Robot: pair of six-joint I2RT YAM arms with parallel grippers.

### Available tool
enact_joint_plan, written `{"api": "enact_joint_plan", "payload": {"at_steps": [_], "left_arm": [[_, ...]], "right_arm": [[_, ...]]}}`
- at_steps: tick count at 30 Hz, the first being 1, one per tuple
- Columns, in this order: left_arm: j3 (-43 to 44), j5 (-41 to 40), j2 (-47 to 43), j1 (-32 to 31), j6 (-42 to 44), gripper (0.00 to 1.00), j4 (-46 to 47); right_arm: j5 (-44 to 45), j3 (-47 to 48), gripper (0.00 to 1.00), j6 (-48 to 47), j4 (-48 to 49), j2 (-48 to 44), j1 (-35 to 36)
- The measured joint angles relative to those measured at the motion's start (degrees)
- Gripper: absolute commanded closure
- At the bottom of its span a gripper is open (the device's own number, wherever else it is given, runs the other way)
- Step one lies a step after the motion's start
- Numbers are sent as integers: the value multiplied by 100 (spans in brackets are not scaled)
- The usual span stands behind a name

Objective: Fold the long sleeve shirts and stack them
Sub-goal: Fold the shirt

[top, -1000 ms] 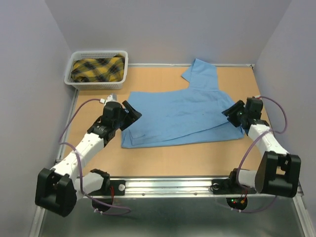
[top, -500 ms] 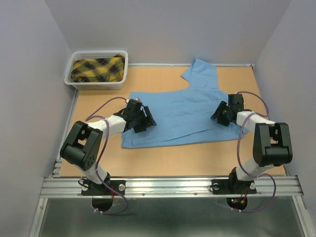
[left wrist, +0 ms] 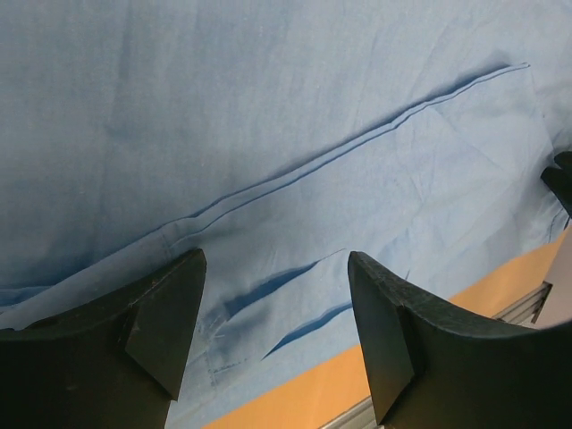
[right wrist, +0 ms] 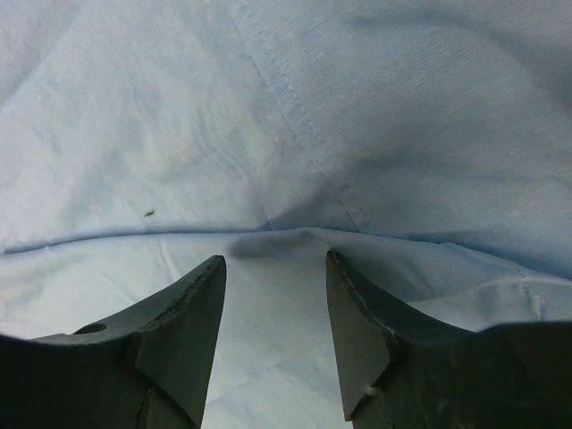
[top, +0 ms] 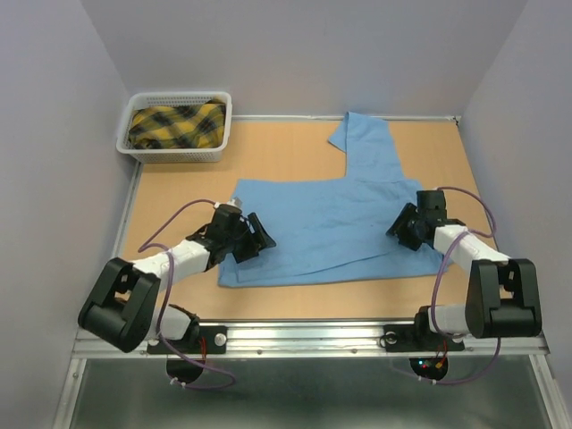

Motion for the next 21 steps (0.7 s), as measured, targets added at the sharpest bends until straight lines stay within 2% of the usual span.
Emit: {"api": "enact_joint_plan", "payload": {"at_steps": [6, 9, 12, 17, 21], "left_arm": [[-173, -343, -883, 0, 35, 18, -981], [356, -693, -925, 44, 256, 17, -1725], [1303, -1075, -601, 214, 660, 17, -2114], [2977, -1663, 564, 713, 1429, 15, -2302], [4098, -2094, 1703, 879, 2225, 14, -2557]], "right_arm": [[17, -94, 45, -9, -815, -564, 0], [37, 221, 45, -146, -1274, -608, -2], [105, 907, 45, -439, -1495, -490, -2], [376, 2441, 40, -940, -1458, 197, -2], [599, 3200, 30, -1290, -1429, 787, -2]]}}
